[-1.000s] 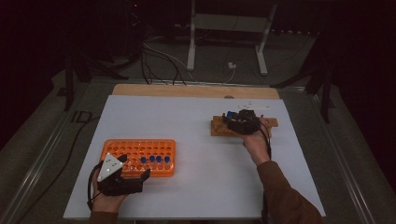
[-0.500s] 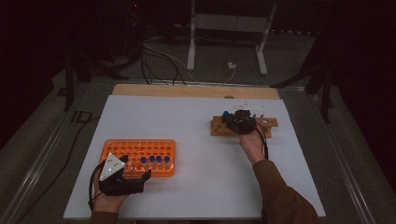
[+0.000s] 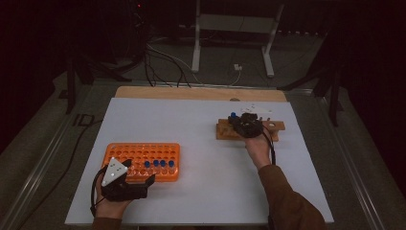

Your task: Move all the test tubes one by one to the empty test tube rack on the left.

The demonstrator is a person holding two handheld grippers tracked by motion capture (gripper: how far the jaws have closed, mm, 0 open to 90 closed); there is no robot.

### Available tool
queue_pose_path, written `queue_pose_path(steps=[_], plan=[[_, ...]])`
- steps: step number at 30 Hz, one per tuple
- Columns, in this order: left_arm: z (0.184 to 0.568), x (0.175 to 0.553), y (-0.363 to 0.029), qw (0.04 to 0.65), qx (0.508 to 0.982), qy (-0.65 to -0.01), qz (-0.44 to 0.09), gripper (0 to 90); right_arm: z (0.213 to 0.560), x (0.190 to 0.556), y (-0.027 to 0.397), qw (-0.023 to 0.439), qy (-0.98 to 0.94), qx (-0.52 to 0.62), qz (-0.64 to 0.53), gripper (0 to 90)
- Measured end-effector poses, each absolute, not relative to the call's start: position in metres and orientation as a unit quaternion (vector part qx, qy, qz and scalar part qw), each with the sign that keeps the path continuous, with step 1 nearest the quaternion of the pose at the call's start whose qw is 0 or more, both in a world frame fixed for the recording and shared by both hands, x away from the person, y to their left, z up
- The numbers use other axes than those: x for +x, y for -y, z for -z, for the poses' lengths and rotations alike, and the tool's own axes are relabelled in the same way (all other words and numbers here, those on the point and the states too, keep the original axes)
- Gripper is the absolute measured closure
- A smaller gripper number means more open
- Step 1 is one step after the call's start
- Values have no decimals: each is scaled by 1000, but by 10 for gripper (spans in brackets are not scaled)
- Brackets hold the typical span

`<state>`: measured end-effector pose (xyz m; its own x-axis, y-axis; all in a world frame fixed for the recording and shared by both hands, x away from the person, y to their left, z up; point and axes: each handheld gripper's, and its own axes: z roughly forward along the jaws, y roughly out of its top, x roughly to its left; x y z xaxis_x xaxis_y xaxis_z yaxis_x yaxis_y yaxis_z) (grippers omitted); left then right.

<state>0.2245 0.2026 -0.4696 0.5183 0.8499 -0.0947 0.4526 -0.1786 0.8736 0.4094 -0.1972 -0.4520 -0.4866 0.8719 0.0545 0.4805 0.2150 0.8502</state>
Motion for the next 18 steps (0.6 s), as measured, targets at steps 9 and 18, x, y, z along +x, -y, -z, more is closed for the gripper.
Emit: queue_pose_path(steps=[9, 18], plan=[[468, 224, -203, 469, 734, -441, -215, 17, 434, 403, 200, 244, -740, 437, -449, 773], [445, 224, -198, 502, 714, -431, -230, 19, 407, 396, 211, 257, -721, 431, -478, 773]])
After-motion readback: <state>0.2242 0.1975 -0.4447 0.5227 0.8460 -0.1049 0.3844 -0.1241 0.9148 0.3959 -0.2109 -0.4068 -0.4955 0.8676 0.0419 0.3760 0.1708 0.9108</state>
